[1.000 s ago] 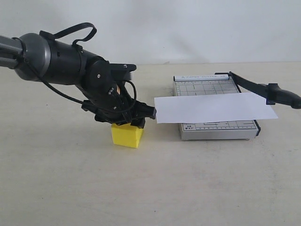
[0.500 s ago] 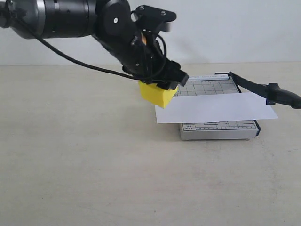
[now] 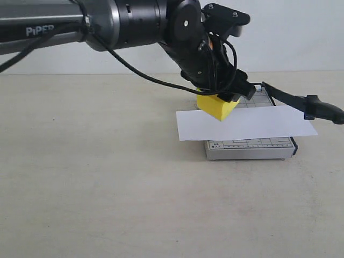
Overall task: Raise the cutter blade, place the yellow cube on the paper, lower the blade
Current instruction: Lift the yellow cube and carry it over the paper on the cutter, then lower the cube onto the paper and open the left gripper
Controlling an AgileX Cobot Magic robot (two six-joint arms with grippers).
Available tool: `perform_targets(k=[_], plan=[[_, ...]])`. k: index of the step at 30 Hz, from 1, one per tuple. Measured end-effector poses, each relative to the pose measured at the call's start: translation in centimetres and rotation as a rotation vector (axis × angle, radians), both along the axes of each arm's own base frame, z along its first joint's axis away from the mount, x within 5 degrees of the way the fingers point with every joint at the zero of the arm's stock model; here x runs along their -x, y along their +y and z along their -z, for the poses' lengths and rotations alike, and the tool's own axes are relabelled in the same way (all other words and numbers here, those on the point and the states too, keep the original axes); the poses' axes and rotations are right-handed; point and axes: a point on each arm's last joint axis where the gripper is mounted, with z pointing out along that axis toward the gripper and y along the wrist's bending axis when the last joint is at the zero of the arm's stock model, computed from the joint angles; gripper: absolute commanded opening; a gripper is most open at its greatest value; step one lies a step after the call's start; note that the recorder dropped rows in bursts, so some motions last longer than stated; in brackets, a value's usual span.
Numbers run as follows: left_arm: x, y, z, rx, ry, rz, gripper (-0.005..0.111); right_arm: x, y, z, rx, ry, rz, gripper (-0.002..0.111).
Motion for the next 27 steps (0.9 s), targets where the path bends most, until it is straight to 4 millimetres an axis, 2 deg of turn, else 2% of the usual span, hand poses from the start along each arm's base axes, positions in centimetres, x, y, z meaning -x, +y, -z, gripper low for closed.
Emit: perform_targets(k=[17, 27], plan=[[-1.9, -2.0, 3.2, -0.001, 0.012, 0.009, 0.004, 0.0, 0.0, 0.0, 0.000, 0.000, 0.000, 0.000], [-2.3, -2.4, 4.8, -0.004, 0.017, 0.008, 0.004, 0.0, 0.0, 0.0, 0.000, 0.000, 0.000, 0.000]])
